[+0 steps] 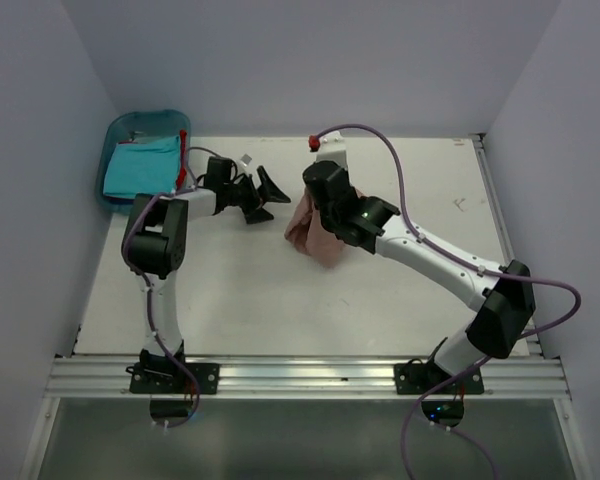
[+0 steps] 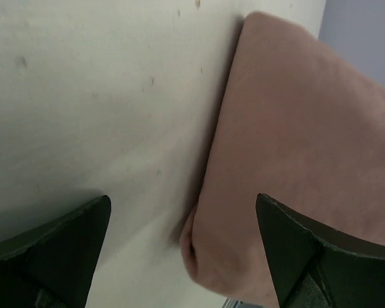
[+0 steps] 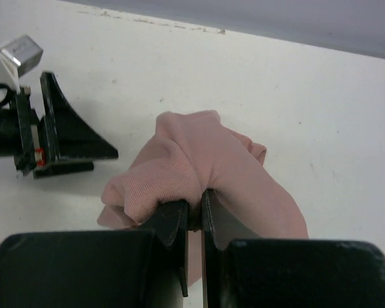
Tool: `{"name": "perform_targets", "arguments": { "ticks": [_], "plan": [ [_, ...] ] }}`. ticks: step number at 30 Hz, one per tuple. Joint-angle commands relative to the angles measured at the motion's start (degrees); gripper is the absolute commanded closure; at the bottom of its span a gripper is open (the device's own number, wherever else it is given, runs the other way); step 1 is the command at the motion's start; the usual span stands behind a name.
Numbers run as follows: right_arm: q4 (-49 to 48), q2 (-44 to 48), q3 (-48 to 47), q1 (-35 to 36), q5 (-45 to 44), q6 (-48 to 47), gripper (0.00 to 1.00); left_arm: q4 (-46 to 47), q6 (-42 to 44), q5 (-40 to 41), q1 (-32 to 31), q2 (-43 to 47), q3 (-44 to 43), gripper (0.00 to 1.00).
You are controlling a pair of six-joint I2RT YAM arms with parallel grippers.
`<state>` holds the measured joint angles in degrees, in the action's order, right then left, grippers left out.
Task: Fold and stack the t-shirts
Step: Flatten out the tshirt
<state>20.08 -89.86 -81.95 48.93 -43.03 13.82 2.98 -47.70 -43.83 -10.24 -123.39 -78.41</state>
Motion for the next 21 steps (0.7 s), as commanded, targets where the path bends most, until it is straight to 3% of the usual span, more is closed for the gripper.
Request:
{"name": "perform_targets", "arguments": {
  "ticks": [1,8,11,14,17,18,21],
  "plan": [
    [-0.9,1.1,-5.1,-0.4,-4.1,-3.1,1.0,-6.3,10.0,4.5,-3.5,9.2,5.8,0.0],
    [-1.0,0.0,-8.0,-1.1,-4.0,-4.9,1.0,-1.2,4.7,4.4,-11.4,16.3,18.0,0.0],
    [-0.9,-0.7,-9.0,-2.0,-3.6,-5.5,1.0,-2.8,4.5,7.8,-15.3,20.9,20.7,0.0],
    [-0.4,-1.9,-10.9,-3.1,-2.9,-6.0,1.0,-9.0,6.7,15.2,-18.7,27.2,22.6,0.0],
    [1.1,-3.5,-13.7,-4.4,-1.1,-5.7,1.0,-12.5,9.2,29.1,-21.7,33.4,25.2,0.0],
    [1.6,-3.7,-14.3,-4.6,-0.5,-5.7,1.0,-11.9,9.4,34.6,-23.1,35.0,28.0,0.0],
    [2.9,-5.2,-16.6,-5.2,0.7,-5.6,1.0,-7.8,9.3,39.7,-25.0,39.1,32.8,0.0]
  ]
}}
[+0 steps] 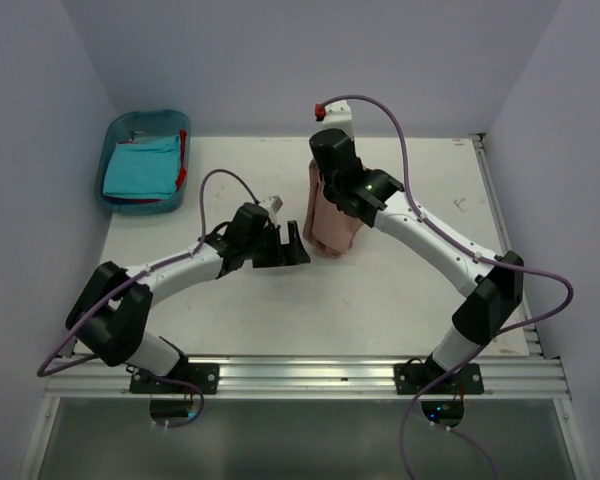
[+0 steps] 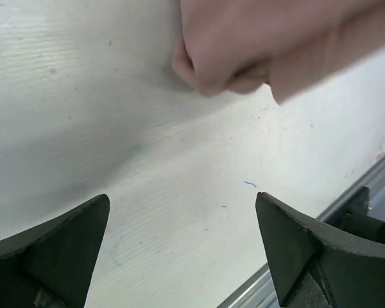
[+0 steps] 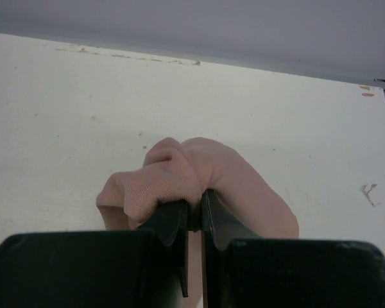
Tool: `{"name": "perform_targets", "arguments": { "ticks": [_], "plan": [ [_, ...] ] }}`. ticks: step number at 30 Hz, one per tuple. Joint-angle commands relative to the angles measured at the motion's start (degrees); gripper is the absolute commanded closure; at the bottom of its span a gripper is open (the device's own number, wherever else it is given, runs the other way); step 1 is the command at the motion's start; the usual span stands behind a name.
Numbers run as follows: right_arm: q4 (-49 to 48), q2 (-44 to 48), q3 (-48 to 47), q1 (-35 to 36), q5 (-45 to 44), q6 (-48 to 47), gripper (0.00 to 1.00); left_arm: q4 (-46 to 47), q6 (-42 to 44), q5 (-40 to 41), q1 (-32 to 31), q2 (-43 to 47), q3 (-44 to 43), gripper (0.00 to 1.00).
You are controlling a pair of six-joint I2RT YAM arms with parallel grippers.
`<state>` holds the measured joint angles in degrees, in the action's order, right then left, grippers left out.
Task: Fold and stack the t-shirts
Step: Flatten out the tshirt
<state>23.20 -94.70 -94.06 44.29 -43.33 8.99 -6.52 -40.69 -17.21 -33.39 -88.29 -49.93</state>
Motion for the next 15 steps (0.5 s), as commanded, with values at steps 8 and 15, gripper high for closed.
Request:
{"name": "perform_targets", "arguments": {
  "ticks": [8,15],
  "plan": [
    [7.6,-6.0,-15.3,-0.8,6.5,0.2,1.0,10.8,4.2,24.6,-9.6,-3.4,5.5,0.01],
    [15.9,-7.8,-26.6,-0.8,12.2,0.8,1.0,16.5,5.6,32.7,-12.2,-12.7,0.8,0.01]
  ]
}}
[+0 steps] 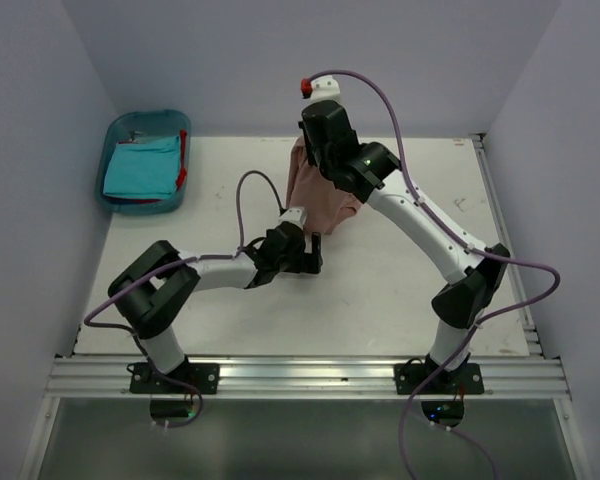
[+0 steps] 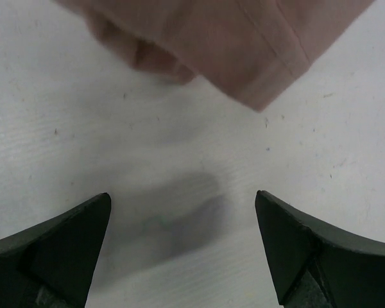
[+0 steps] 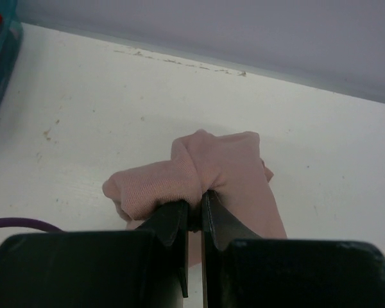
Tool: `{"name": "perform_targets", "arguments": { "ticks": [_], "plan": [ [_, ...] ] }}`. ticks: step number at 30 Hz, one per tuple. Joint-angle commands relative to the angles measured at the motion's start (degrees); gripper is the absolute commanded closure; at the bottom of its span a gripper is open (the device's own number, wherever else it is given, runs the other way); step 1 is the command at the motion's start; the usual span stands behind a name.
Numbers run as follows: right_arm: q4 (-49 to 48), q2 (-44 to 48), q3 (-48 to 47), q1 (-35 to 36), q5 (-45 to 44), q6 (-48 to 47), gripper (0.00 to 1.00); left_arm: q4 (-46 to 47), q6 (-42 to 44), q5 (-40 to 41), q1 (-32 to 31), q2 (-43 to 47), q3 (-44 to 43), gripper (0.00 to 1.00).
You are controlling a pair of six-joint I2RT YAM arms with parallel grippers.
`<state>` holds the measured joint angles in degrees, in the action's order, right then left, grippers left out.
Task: Fold and stack the t-shirts
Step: Flatten out the tshirt
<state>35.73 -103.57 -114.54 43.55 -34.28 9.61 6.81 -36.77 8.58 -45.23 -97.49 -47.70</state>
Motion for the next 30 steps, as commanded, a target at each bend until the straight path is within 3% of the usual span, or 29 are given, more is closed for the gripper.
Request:
{"name": "perform_targets", "arguments": {
  "ticks": [1,14,17,24,30],
  "plan": [
    [4.0,1.1,-6.7,0.0,3.3,0.2,1.0,4.1,2.1,7.8,-0.3,-4.9,-1.9,0.01],
    [10.6,3.6,-11.3,0.0,6.3,-0.7,1.0,5.8,4.5,23.0,-0.4,-8.7,-6.2,0.0],
    [11.6,4.1,-12.5,0.0,6.6,-0.8,1.0,6.8,5.6,24.9,-0.3,-9.0,-6.2,0.04],
    [13.2,5.7,-12.5,0.0,7.8,-0.3,1.0,12.3,8.3,26.1,-0.2,-10.5,-5.1,0.25],
    [15.6,6.6,-12.7,0.0,8.9,0.4,1.0,16.6,10.3,27.9,-0.3,-9.4,-4.5,0.3]
  ]
}}
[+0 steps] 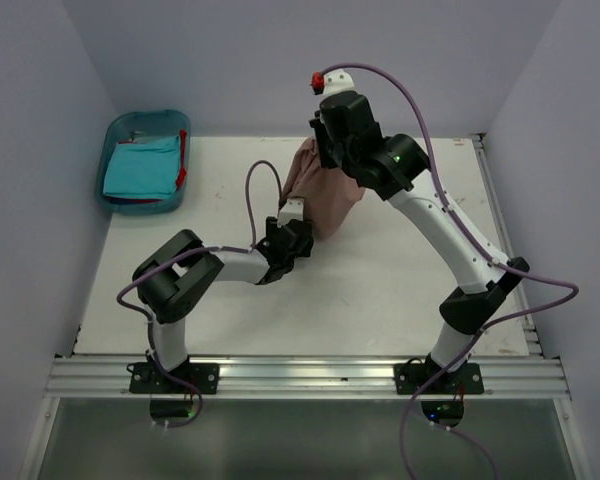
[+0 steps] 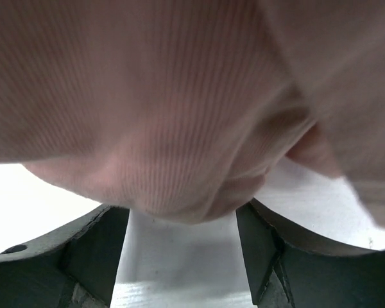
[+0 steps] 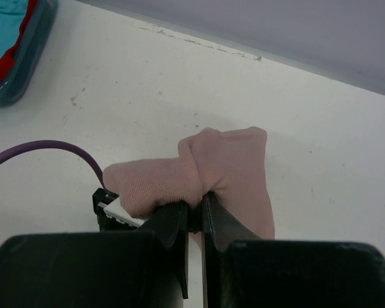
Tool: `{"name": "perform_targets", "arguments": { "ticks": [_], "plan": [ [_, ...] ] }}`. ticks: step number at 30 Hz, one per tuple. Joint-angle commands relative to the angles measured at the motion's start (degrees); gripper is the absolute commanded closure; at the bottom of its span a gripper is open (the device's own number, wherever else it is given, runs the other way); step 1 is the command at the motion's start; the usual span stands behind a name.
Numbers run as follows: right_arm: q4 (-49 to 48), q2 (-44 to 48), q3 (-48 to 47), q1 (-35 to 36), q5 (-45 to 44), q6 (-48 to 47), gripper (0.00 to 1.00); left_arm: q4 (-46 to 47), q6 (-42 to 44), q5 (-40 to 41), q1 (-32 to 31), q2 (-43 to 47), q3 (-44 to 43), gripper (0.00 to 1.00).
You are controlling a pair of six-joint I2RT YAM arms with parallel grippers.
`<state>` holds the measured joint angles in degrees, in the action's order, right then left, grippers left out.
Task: Fold and stack the t-shirts
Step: Flatten out the tshirt
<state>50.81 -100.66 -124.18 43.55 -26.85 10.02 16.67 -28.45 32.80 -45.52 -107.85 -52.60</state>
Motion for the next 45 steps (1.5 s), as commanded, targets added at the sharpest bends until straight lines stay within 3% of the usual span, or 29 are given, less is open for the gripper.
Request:
{"name": "perform_targets", "arguments": {
  "ticks": [1,10,12,16,17,18,23,30,35,39,40,41,42,43,45],
  "plan": [
    [0.9,3.9,-3.1,0.0,1.5,0.1,1.0,7.8,2.5,3.9,0.0,1.7,0.5,0.3],
    [3.0,5.3,-1.6,0.0,3.3,0.8,1.0,14.4,7.8,5.7,0.9,3.7,-0.4,0.43],
    [3.3,5.9,-1.0,0.0,3.0,0.8,1.0,14.6,8.3,5.3,1.8,3.7,-1.5,0.51],
    [3.6,7.1,-0.4,0.0,1.5,0.7,1.0,14.0,8.9,4.6,4.1,4.1,-2.8,0.81],
    [3.6,7.3,0.0,0.0,0.2,0.6,1.0,13.5,8.8,4.5,4.5,4.6,-2.9,0.96],
    [3.6,7.6,0.2,0.0,-0.3,0.4,1.0,12.2,8.8,4.5,4.6,5.5,-2.9,1.0],
    [5.4,7.1,0.0,-0.2,-6.9,0.3,1.0,3.0,6.7,4.2,4.9,12.2,-4.0,1.0],
    [9.9,3.5,4.8,-5.6,-15.4,2.1,1.0,-23.0,2.9,3.2,4.9,30.2,-8.0,1.0],
    [13.3,-1.1,7.5,-9.4,-18.7,6.1,1.0,-34.0,2.6,3.5,4.9,40.2,-15.1,1.0],
    [15.0,-5.4,7.5,-11.3,-20.3,7.7,1.0,-41.1,3.5,3.0,4.9,41.8,-22.3,1.0],
    [15.3,-6.0,7.5,-11.5,-20.0,8.1,0.96,-41.9,3.5,2.3,4.9,41.8,-24.3,1.0],
    [15.5,-6.6,7.4,-11.6,-19.4,8.7,0.84,-42.3,3.7,2.2,4.9,41.8,-24.9,1.0],
    [15.5,-7.0,7.4,-11.7,-16.9,9.0,0.71,-42.6,3.8,2.2,4.9,41.8,-25.3,1.0],
    [14.9,-6.8,7.5,-11.7,-15.3,9.2,0.4,-42.6,3.9,1.8,4.9,41.6,-25.5,1.0],
    [13.4,-5.0,8.8,-11.7,-11.1,9.4,0.22,-42.9,4.1,1.7,4.9,41.1,-25.6,1.0]
  ]
}}
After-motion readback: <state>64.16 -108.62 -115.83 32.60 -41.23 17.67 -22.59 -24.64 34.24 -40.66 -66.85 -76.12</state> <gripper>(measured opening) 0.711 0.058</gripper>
